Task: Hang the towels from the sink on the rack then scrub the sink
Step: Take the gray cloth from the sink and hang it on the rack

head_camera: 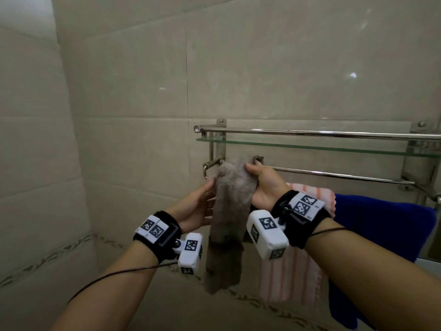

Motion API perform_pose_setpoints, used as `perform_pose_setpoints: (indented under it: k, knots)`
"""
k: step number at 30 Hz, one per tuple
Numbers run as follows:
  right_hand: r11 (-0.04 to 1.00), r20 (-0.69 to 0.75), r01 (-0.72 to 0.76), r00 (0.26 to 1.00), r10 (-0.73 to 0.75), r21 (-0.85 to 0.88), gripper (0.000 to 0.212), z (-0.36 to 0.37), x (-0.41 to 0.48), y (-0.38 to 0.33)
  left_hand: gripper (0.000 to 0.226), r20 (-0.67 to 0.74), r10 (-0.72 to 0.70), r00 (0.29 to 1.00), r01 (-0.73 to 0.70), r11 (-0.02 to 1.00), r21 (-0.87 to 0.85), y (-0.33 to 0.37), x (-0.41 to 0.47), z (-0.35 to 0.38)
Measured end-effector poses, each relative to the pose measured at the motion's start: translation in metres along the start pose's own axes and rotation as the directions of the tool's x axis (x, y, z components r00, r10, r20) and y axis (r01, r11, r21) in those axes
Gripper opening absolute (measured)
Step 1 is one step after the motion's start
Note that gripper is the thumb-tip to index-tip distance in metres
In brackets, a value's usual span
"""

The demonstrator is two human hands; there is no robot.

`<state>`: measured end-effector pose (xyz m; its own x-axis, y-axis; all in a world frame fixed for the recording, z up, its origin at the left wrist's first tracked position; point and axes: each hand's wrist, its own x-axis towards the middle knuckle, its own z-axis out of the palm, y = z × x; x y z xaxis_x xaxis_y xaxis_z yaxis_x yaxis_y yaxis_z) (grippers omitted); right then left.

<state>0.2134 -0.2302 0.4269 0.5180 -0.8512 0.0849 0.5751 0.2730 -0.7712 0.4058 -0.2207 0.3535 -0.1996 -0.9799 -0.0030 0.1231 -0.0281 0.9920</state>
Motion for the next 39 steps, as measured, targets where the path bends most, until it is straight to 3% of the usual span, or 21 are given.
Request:
perform_pose_setpoints:
  k: [3,8,13,17,22,26,29,32,35,39]
  knots:
    - [0.993,-0.012,-0.113,0.994,0.113,-0.013,0.044,0.002,0.001,-0.004,0.047,0.009,0.118,0.993,-0.118,0.992,-0.034,-0.003,-0.001,0.001]
    - [0.974,-0.050,-0.153,0.988,0.147,-0.169,0.042,-0.002,0.005,-0.013,0.043,-0.096,0.225,0.970,-0.244,0.928,-0.281,0.019,-0.007,-0.012]
    - [0.898,-0.171,-0.250,0.965,0.199,-0.363,0.039,-0.001,0.007,-0.029,0.022,-0.206,0.265,0.942,-0.295,0.946,-0.132,0.045,-0.009,-0.016]
    - [0.827,-0.225,-0.301,0.950,0.217,-0.474,0.033,-0.003,0.003,-0.047,0.028,-0.128,0.282,0.951,-0.297,0.947,-0.122,0.059,-0.006,-0.004]
    - [0.789,-0.247,-0.247,0.961,0.125,-0.563,0.028,-0.012,-0.006,-0.057,0.036,-0.159,0.254,0.954,-0.261,0.965,-0.020,0.069,0.005,0.008]
    - [0.814,-0.258,-0.044,0.957,-0.132,-0.579,0.035,-0.015,0.002,-0.054,0.033,-0.227,0.246,0.942,-0.241,0.969,0.048,0.067,0.010,0.002]
    - [0.705,-0.302,-0.069,0.930,-0.211,-0.706,0.016,-0.015,0.007,-0.053,0.032,-0.314,0.261,0.913,-0.259,0.965,0.046,0.065,0.012,-0.001]
    - [0.436,-0.286,-0.150,0.921,-0.265,-0.888,0.013,-0.014,0.011,-0.055,0.033,-0.416,0.281,0.865,-0.311,0.950,-0.004,0.066,0.013,-0.007]
    - [0.216,-0.189,-0.128,0.939,-0.287,-0.968,0.018,-0.008,0.010,-0.058,0.032,-0.424,0.256,0.869,-0.281,0.960,0.003,0.061,0.012,-0.008]
    - [0.100,-0.101,-0.075,0.954,-0.283,-0.992,0.011,-0.011,0.002,-0.055,0.029,-0.442,0.235,0.866,-0.245,0.969,0.035,0.043,0.012,-0.008]
